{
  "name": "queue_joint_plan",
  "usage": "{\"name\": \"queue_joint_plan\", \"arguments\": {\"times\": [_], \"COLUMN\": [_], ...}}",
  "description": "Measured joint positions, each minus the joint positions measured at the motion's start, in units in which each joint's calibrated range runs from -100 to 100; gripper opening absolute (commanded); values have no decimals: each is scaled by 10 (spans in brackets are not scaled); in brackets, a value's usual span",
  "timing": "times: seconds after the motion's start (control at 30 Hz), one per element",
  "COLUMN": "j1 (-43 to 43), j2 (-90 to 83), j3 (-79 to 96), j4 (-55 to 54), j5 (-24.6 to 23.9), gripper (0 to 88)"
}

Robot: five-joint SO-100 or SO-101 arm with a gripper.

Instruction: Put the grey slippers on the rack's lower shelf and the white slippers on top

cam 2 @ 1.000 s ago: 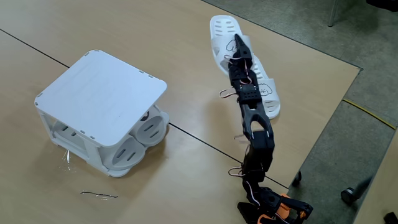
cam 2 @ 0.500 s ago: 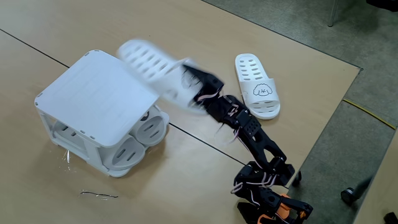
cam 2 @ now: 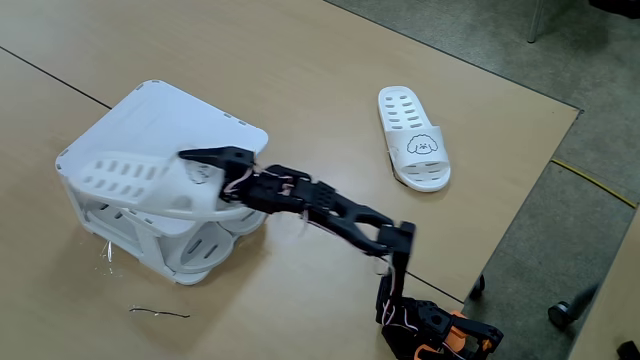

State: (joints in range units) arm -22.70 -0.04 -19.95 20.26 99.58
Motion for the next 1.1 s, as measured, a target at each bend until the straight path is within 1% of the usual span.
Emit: {"name": "queue_joint_plan", "arguments": {"times": [0.1, 0.33, 0.43, 0.47, 0.5, 0.57, 0.6, 0.97, 1.1], "j1": [4, 61, 73, 73, 73, 75, 77, 93, 93], "j2": [119, 408, 526, 548, 569, 587, 590, 590, 528], "j3": [-139, -431, -551, -580, -609, -633, -638, -634, -524], "j4": [-1, -1, -1, -1, -1, -1, -1, -1, -2], "j5": [0, 0, 0, 0, 0, 0, 0, 0, 0], "gripper": [6, 7, 13, 55, 123, 272, 315, 325, 325]}}
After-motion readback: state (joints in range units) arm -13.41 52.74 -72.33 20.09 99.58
